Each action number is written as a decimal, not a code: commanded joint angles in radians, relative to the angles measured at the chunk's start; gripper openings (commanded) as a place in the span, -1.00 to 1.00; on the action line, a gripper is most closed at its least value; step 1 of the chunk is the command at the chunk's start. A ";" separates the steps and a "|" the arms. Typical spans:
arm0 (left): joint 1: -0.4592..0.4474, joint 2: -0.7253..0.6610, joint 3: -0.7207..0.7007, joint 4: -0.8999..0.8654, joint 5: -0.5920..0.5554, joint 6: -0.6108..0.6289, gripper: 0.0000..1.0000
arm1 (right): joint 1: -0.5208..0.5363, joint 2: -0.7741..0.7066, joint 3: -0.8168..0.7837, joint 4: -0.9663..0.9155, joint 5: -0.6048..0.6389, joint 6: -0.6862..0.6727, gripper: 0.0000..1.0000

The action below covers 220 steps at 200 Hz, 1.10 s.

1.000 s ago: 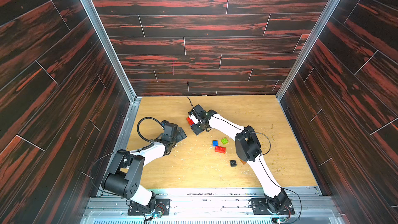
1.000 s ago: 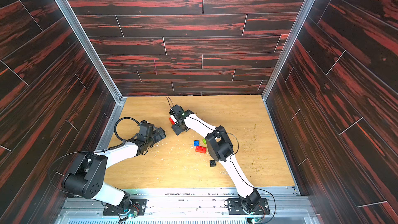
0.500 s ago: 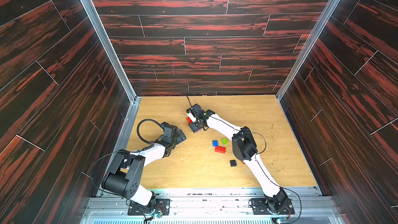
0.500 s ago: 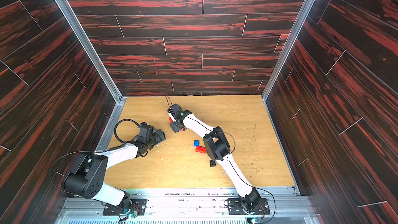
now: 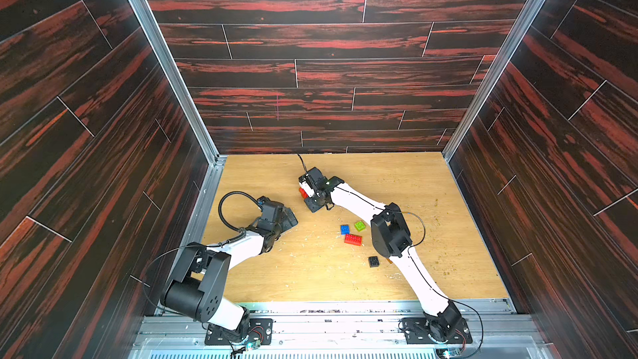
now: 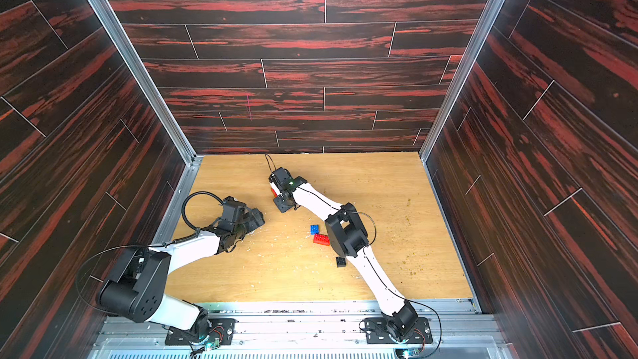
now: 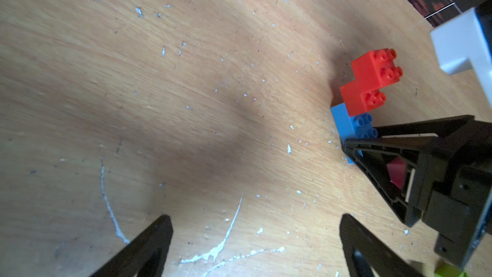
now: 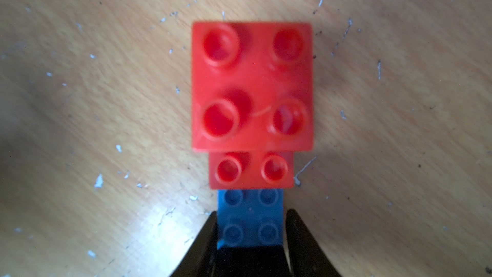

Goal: Assemble the letter v with lego
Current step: Adjust the lego brick at the center of the board.

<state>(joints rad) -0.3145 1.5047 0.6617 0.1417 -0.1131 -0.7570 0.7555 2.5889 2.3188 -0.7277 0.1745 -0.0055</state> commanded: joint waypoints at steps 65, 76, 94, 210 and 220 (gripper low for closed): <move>-0.002 -0.153 -0.073 -0.051 -0.076 -0.002 1.00 | -0.001 0.045 0.155 -0.102 -0.174 -0.085 -0.26; -0.001 -0.170 -0.080 -0.062 -0.083 0.002 1.00 | 0.000 0.062 0.180 -0.121 -0.152 -0.079 -0.24; -0.001 -0.184 -0.086 -0.074 -0.089 0.005 1.00 | -0.002 0.071 0.184 -0.124 -0.128 -0.070 -0.10; -0.001 -0.183 -0.092 -0.072 -0.084 0.002 1.00 | 0.016 0.018 0.054 -0.085 -0.099 -0.043 0.07; -0.001 -0.184 -0.093 -0.071 -0.083 0.001 1.00 | 0.019 0.009 0.030 -0.074 -0.098 -0.038 0.07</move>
<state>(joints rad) -0.3145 1.3399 0.5774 0.0799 -0.1764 -0.7574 0.7578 2.6331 2.3970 -0.8059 0.0689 -0.0631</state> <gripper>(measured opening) 0.999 0.532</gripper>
